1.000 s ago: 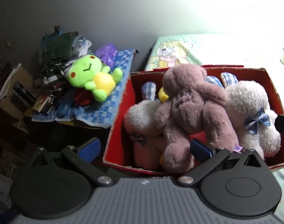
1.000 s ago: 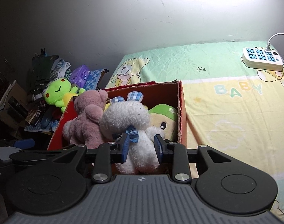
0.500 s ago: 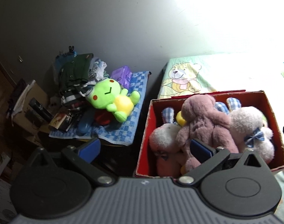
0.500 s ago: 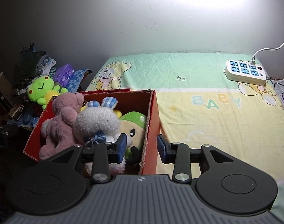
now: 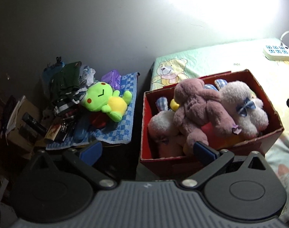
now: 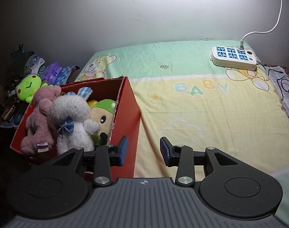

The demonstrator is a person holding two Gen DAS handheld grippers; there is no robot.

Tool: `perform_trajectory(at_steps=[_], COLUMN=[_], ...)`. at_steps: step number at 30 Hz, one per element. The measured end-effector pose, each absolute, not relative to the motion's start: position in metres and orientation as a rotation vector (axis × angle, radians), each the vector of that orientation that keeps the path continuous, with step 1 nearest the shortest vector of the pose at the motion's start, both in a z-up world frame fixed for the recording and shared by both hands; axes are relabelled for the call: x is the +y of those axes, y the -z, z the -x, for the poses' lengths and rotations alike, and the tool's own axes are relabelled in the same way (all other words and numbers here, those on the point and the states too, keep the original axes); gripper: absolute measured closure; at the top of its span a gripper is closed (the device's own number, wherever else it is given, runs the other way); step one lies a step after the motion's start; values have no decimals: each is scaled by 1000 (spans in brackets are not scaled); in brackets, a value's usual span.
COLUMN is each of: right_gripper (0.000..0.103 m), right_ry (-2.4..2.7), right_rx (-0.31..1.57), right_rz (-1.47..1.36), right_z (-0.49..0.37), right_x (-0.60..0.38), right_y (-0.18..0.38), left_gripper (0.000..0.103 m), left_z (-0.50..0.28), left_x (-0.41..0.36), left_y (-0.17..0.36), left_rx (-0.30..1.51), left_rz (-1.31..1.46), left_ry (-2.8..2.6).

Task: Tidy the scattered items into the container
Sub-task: 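Open the right gripper and pull it up out of the box, then move the open right gripper back over the red box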

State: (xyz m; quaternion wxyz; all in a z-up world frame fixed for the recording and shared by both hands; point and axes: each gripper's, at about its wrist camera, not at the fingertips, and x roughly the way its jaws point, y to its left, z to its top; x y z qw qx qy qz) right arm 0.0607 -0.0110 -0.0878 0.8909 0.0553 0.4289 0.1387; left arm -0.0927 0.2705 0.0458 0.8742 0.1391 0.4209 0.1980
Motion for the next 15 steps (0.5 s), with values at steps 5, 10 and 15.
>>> perform_trajectory(at_steps=[5,10,15], right_gripper=[63,58,58], right_ry=[-238,-200,-180], right_rx=[927,952,970], right_rz=[-125,-169,-197], right_z=[-55,-41,-25], right_x=[-28,-39,-44], right_y=[101,106,106], left_gripper=[1,1,1], left_z=[102,102,104], left_x=[263,250,215], left_y=[-39,-32,-24], left_rx=[858,849,816], left_rz=[-486,-527,-335], left_ry=[-262,-184,-66])
